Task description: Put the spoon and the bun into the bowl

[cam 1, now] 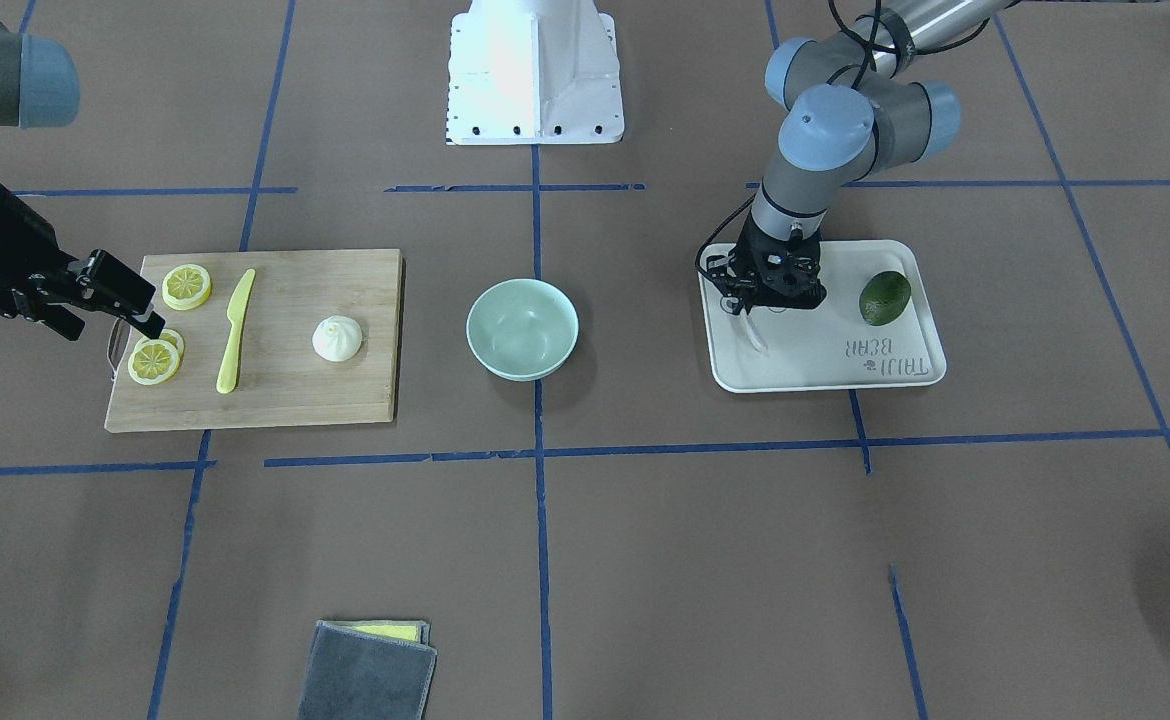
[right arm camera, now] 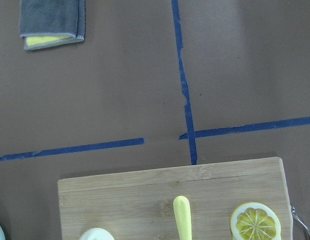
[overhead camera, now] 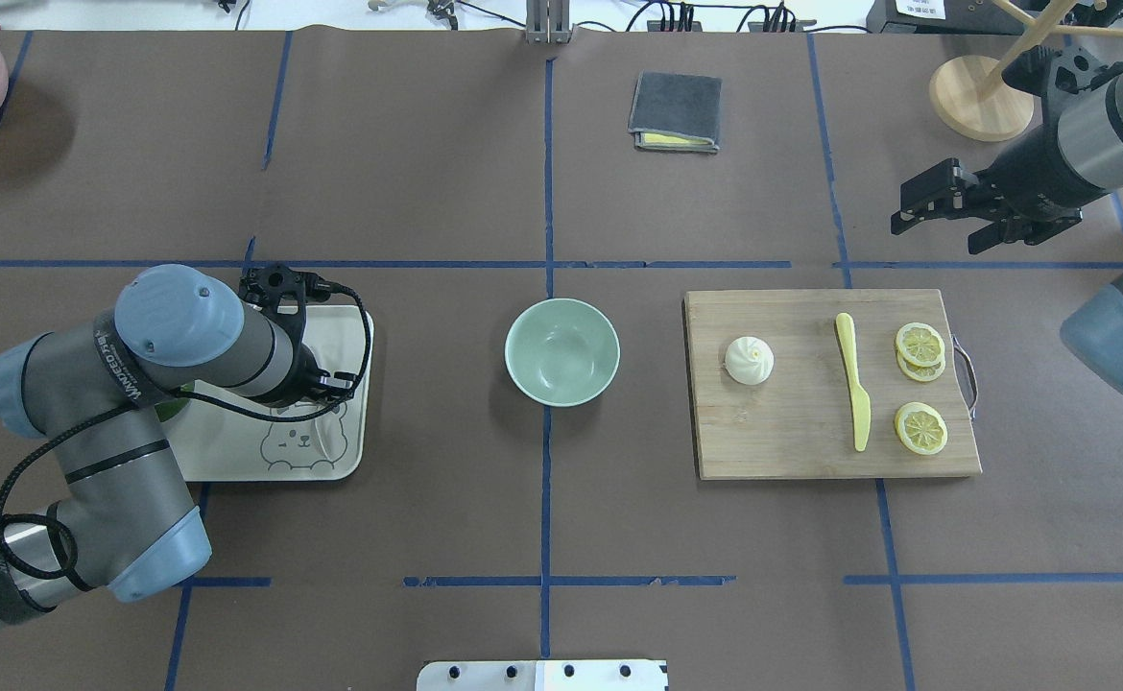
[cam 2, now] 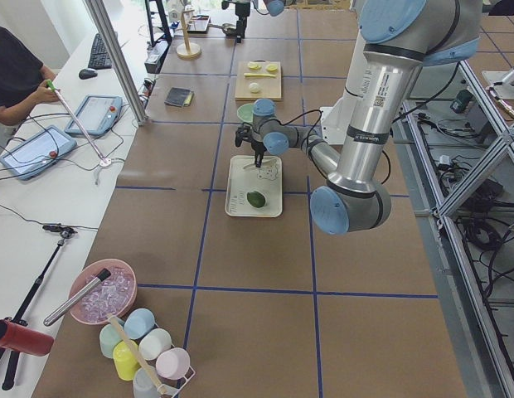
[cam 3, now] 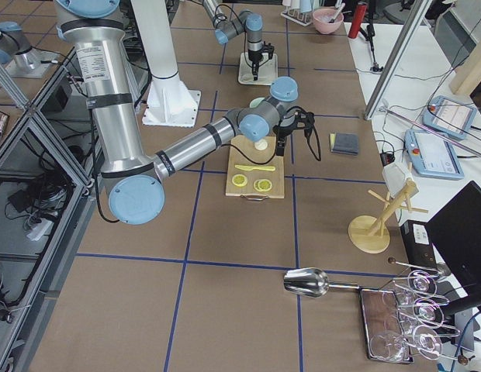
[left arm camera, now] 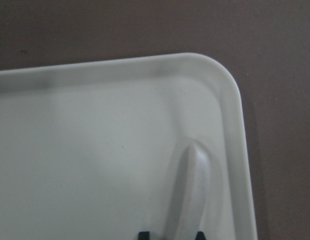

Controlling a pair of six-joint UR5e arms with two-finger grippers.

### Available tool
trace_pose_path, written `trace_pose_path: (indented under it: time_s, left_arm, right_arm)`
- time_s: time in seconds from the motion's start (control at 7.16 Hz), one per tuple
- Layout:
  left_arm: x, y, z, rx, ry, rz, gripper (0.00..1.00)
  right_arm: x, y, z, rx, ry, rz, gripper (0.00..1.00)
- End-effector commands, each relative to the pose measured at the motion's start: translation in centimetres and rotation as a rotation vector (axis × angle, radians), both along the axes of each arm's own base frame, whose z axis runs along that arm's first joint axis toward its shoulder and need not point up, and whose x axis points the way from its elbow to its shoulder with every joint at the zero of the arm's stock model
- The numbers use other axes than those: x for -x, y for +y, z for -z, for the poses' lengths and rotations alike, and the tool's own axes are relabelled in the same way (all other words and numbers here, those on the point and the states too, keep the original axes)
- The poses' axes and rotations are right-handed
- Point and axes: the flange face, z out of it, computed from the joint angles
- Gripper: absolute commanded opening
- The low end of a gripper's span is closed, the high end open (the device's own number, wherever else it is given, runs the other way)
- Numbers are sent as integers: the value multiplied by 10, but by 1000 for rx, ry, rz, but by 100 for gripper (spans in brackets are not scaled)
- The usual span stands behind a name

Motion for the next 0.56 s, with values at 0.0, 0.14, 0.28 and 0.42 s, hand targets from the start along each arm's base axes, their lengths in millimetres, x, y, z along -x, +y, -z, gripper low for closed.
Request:
trace_pose_path:
  time_s: [0.0,0.14,0.28,0.42]
  left_arm:
    - [11,-2,10,-11,15,11,0]
    - [24,-14,16,-14,22,38,0]
    - [44,-29,28,-24,43,76,0]
    - [54,-45,46,-15,59,92,0]
  right_arm:
    - [10,3,1,-9,8,9,100]
    - [26,6,3,-27,26,18,100]
    - [46,13,4,-50,46,34,100]
    - [68,23,5,-58,59,42,100]
